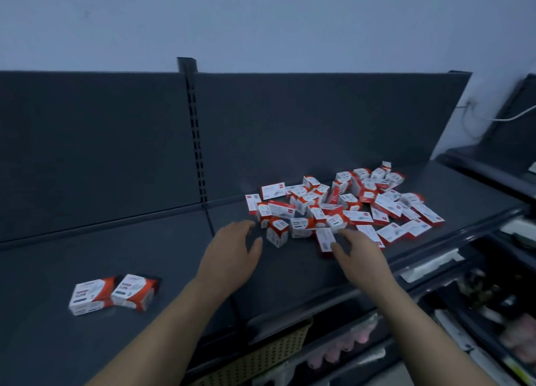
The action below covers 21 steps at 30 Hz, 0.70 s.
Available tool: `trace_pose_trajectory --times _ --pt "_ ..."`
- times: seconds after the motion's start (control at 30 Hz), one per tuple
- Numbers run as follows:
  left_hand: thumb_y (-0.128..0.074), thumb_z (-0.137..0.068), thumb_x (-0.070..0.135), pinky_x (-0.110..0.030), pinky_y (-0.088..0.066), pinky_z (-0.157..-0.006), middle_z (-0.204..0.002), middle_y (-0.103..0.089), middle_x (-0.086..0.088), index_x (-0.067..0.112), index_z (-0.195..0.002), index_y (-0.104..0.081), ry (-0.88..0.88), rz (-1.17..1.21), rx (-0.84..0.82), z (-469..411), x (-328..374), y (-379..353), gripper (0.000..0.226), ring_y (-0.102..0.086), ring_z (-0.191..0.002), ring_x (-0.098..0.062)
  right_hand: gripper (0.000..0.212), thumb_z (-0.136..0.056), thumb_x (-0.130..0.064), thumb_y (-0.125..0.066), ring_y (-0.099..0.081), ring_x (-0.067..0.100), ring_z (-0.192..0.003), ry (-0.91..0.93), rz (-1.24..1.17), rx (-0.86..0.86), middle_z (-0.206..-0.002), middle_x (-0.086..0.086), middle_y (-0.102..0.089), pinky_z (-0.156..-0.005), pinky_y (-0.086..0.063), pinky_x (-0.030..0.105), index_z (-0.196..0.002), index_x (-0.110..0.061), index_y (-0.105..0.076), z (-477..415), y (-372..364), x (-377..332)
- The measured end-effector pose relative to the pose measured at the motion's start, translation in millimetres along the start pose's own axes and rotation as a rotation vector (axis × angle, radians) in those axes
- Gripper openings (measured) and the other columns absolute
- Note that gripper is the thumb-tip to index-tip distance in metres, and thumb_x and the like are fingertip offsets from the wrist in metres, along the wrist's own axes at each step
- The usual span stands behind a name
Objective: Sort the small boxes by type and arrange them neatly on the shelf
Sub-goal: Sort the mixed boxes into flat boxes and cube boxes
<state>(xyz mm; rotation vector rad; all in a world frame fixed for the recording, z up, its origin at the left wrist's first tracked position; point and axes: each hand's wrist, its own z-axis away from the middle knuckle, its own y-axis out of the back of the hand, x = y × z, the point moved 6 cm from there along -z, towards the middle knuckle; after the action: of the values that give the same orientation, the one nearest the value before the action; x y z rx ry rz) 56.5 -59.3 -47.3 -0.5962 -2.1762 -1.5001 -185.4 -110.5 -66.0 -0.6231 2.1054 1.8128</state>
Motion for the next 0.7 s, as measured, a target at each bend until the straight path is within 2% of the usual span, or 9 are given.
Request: trace_pose_trajectory --times 0.13,0.2,0.23,0.3,0.4,0.47,0.57,0.63,0.7 --pt "-0.053 -0.092 0.031 -0.033 -0.051 -0.075 -0.095 -0.064 0.002 0.016 -0.099 -0.061 0.012 0.024 -0.058 -17.2 41.0 -47.6 0.017 -0.058 -0.083 -0.013 0.046 -0.093 -0.033 -0.056 -0.057 0.024 -0.112 -0.109 0.08 -0.013 -0.128 0.008 -0.059 -0.089 -0.047 0.033 -0.133 -0.01 -0.052 -22.0 20.1 62.1" --pt "-0.056 -0.091 0.033 -0.033 -0.052 -0.073 -0.091 -0.063 0.003 0.019 -0.092 -0.058 0.06 0.013 -0.105 -24.7 55.0 -71.5 0.015 -0.057 -0.08 -0.012 0.041 -0.091 -0.038 -0.058 -0.06 0.024 -0.102 -0.136 0.106 -0.02 -0.116 0.008 -0.062 -0.08 -0.05 0.032 -0.122 -0.011 -0.058 -32.6 23.7 85.7" --pt "-0.056 -0.09 0.036 -0.032 -0.052 -0.073 -0.09 -0.061 0.003 0.019 -0.09 -0.057 0.085 0.0 -0.128 -27.6 61.8 -82.6 0.017 -0.057 -0.08 -0.012 0.037 -0.088 -0.043 -0.059 -0.061 0.024 -0.094 -0.133 0.127 -0.017 -0.106 0.006 -0.063 -0.075 -0.051 0.032 -0.11 -0.014 -0.061 -36.8 25.1 92.8" --pt "-0.057 -0.088 0.045 -0.03 -0.051 -0.071 -0.089 -0.06 0.003 0.019 -0.09 -0.055 0.146 -0.024 -0.165 -32.0 73.7 -102.9 0.026 -0.056 -0.08 -0.013 0.037 -0.081 -0.052 -0.062 -0.059 0.021 -0.083 -0.11 0.167 -0.006 -0.094 0.003 -0.059 -0.07 -0.052 0.035 -0.094 -0.017 -0.059 -44.4 26.1 101.6" --pt "-0.061 -0.082 0.057 -0.028 -0.044 -0.064 -0.095 -0.061 0.001 0.018 -0.097 -0.052 0.258 -0.061 -0.197 -35.8 85.8 -126.7 0.043 -0.057 -0.084 -0.016 0.047 -0.075 -0.06 -0.063 -0.059 0.019 -0.086 -0.07 0.19 -0.02 -0.097 0.001 -0.057 -0.072 -0.052 0.034 -0.097 -0.019 -0.058 -50.2 22.0 103.0" --pt "-0.065 -0.077 0.057 -0.028 -0.042 -0.067 -0.106 -0.061 -0.002 0.015 -0.11 -0.048 0.303 -0.094 -0.184 -39.9 90.2 -137.4 0.056 -0.058 -0.095 -0.021 0.052 -0.074 -0.064 -0.061 -0.059 0.02 -0.088 -0.044 0.233 -0.024 -0.098 0.001 -0.058 -0.072 -0.051 0.033 -0.098 -0.018 -0.057 -51.9 20.9 101.0" --pt "-0.07 -0.077 0.044 -0.031 -0.047 -0.074 -0.111 -0.061 -0.007 0.012 -0.114 -0.047 0.323 -0.156 -0.164 -45.7 96.7 -143.7 0.054 -0.058 -0.1 -0.025 0.041 -0.082 -0.052 -0.058 -0.059 0.022 -0.091 -0.001 0.313 -0.058 -0.103 0.004 -0.056 -0.071 -0.045 0.031 -0.101 -0.015 -0.055 -55.6 20.4 100.7" --pt "-0.068 -0.077 0.032 -0.03 -0.047 -0.072 -0.107 -0.062 -0.007 0.012 -0.108 -0.05 0.34 -0.158 -0.173 -45.6 98.1 -143.5 0.041 -0.058 -0.096 -0.025 0.033 -0.081 -0.042 -0.06 -0.058 0.023 -0.089 0.013 0.244 -0.096 -0.103 0.004 -0.054 -0.068 -0.043 0.03 -0.099 -0.015 -0.055 -57.1 20.9 104.4" --pt "-0.068 -0.074 0.03 -0.03 -0.047 -0.07 -0.103 -0.062 -0.005 0.013 -0.102 -0.053 0.372 -0.151 -0.186 -40.5 95.3 -140.9 0.036 -0.058 -0.092 -0.023 0.029 -0.075 -0.038 -0.064 -0.058 0.02 -0.083 0.01 0.12 -0.135 -0.098 0.002 -0.055 -0.063 -0.042 0.028 -0.093 -0.017 -0.056 -58.0 21.3 110.8"
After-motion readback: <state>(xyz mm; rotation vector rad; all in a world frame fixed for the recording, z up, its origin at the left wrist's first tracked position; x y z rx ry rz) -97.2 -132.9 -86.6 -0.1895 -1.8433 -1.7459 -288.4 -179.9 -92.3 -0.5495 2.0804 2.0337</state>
